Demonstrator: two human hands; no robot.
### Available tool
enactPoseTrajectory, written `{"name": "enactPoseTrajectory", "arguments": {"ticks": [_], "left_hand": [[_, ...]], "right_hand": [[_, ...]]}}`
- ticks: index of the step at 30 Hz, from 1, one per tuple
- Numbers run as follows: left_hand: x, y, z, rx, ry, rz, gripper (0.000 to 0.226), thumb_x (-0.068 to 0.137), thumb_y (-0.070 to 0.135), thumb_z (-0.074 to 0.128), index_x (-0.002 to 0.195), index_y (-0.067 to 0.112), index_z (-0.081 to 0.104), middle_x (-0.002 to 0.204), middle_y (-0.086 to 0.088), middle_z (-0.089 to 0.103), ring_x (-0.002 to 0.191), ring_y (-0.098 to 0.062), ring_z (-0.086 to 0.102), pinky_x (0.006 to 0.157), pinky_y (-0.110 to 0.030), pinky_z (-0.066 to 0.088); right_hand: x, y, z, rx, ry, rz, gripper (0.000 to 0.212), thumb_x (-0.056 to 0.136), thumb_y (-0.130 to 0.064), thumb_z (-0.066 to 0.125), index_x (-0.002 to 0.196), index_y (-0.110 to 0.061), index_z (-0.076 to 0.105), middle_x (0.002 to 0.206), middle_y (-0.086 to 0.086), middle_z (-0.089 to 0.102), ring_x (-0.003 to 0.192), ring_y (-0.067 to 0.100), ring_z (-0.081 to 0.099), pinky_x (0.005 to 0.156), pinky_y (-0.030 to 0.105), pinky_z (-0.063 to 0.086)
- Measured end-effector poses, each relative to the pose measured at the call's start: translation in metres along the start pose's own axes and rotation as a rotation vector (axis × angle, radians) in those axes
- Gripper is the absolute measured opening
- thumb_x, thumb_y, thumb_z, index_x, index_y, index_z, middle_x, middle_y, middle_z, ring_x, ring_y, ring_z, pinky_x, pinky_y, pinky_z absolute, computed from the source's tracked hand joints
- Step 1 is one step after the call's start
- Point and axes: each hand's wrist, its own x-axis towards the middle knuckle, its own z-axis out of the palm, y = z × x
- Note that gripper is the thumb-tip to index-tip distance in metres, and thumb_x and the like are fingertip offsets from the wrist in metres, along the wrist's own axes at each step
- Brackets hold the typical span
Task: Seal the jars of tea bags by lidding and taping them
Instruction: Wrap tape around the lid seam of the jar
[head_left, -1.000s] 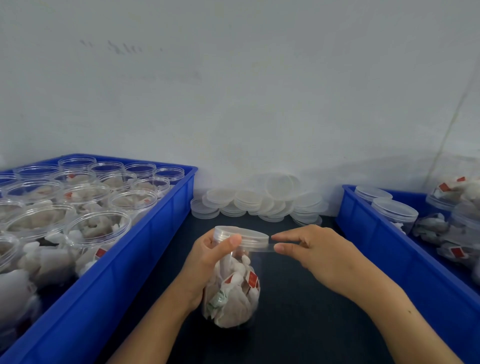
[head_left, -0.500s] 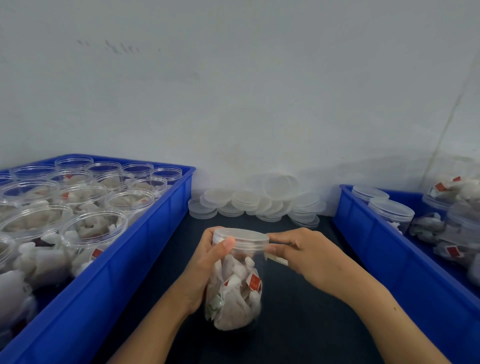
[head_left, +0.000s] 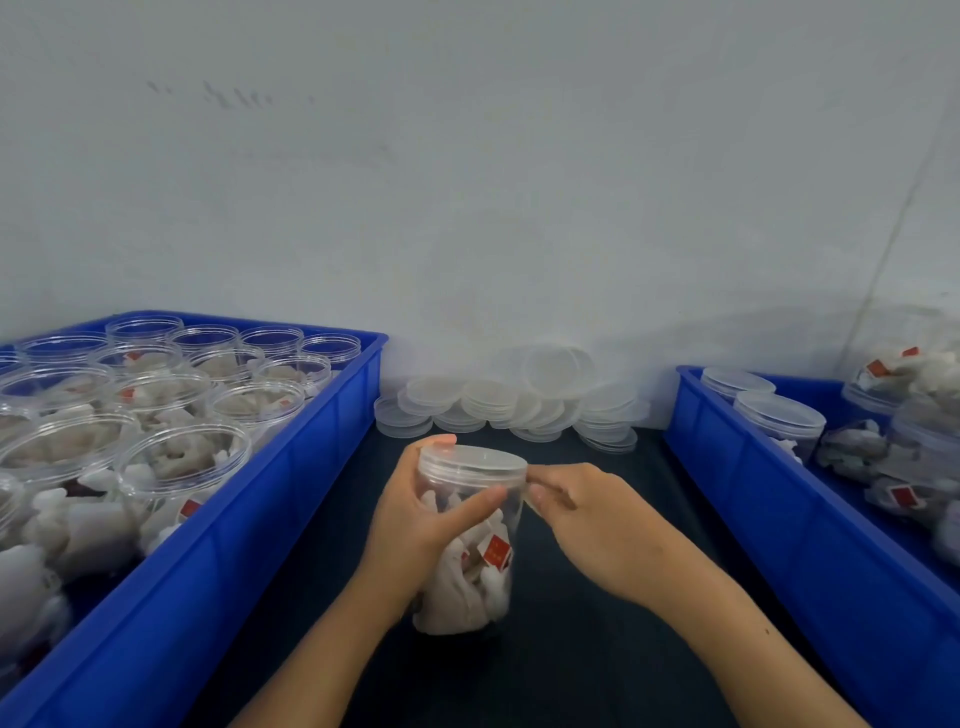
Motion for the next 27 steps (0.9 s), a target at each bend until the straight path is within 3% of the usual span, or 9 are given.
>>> {"name": "enactPoseTrajectory", "arguments": {"ticks": [2, 5, 9, 14, 17, 19, 23, 27], "left_hand": [[0.001, 0.0, -0.004, -0.041, -0.022, -0.031, 0.085, 0.046, 0.055, 0.08, 0.123, 0.031, 0.055, 0.113, 0.008, 0.068, 0.104, -0.004, 0.065, 0.082, -0.02, 0.051], [0.003, -0.001, -0.01, -0.086, -0.045, -0.062, 0.085, 0.046, 0.052, 0.08, 0.124, 0.028, 0.056, 0.11, 0.009, 0.071, 0.103, -0.007, 0.067, 0.081, -0.022, 0.052], [0.004, 0.001, -0.014, -0.106, -0.127, -0.086, 0.082, 0.048, 0.047, 0.079, 0.123, 0.025, 0.057, 0.108, 0.005, 0.072, 0.101, -0.012, 0.068, 0.077, -0.021, 0.055], [0.005, 0.0, -0.017, -0.11, -0.167, -0.105, 0.083, 0.048, 0.047, 0.077, 0.125, 0.024, 0.057, 0.114, -0.001, 0.07, 0.108, -0.016, 0.066, 0.095, -0.036, 0.05], [0.006, -0.001, -0.017, -0.1, -0.175, -0.105, 0.083, 0.048, 0.047, 0.077, 0.125, 0.025, 0.057, 0.113, 0.0, 0.071, 0.107, -0.016, 0.066, 0.095, -0.035, 0.05], [0.006, -0.001, -0.017, -0.089, -0.187, -0.104, 0.082, 0.048, 0.048, 0.078, 0.125, 0.026, 0.057, 0.112, 0.002, 0.071, 0.107, -0.015, 0.066, 0.093, -0.034, 0.05], [0.006, -0.002, -0.018, -0.063, -0.226, -0.095, 0.081, 0.049, 0.049, 0.079, 0.125, 0.028, 0.056, 0.113, 0.006, 0.07, 0.107, -0.012, 0.066, 0.088, -0.027, 0.05], [0.005, -0.004, -0.018, -0.056, -0.247, -0.094, 0.08, 0.051, 0.05, 0.078, 0.126, 0.03, 0.055, 0.116, 0.008, 0.069, 0.11, -0.01, 0.064, 0.089, -0.028, 0.05]], "right_hand": [[0.001, 0.0, -0.005, 0.045, -0.015, 0.012, 0.029, 0.103, -0.031, 0.038, 0.122, -0.036, 0.06, 0.067, -0.01, 0.056, 0.065, 0.006, 0.053, 0.073, 0.035, 0.051], [-0.001, 0.001, -0.012, 0.109, -0.079, 0.111, 0.041, 0.098, -0.048, 0.043, 0.131, -0.026, 0.054, 0.065, -0.008, 0.054, 0.063, 0.005, 0.05, 0.068, 0.029, 0.043], [-0.003, 0.004, -0.012, 0.051, -0.102, 0.204, 0.045, 0.096, -0.053, 0.042, 0.094, -0.013, 0.063, 0.077, 0.001, 0.058, 0.074, 0.018, 0.056, 0.081, 0.037, 0.049], [-0.004, 0.0, -0.01, -0.033, -0.053, 0.172, 0.047, 0.099, -0.052, 0.036, 0.093, -0.01, 0.058, 0.077, -0.002, 0.053, 0.069, 0.014, 0.048, 0.07, 0.033, 0.044], [-0.006, 0.0, -0.011, -0.111, -0.038, 0.149, 0.04, 0.1, -0.051, 0.033, 0.09, -0.017, 0.052, 0.086, 0.0, 0.055, 0.074, 0.015, 0.049, 0.075, 0.035, 0.047], [-0.007, 0.001, -0.009, -0.2, -0.024, 0.115, 0.027, 0.103, -0.041, 0.034, 0.078, -0.034, 0.043, 0.083, -0.005, 0.048, 0.076, 0.015, 0.048, 0.075, 0.037, 0.047], [-0.004, 0.001, -0.005, -0.228, 0.055, 0.135, 0.029, 0.105, -0.035, 0.029, 0.077, -0.038, 0.039, 0.082, -0.006, 0.041, 0.079, 0.016, 0.046, 0.071, 0.036, 0.044], [0.0, 0.002, 0.0, -0.22, 0.022, 0.15, 0.046, 0.105, -0.017, 0.035, 0.067, -0.04, 0.023, 0.076, -0.008, 0.035, 0.068, 0.01, 0.043, 0.066, 0.03, 0.047]]}}
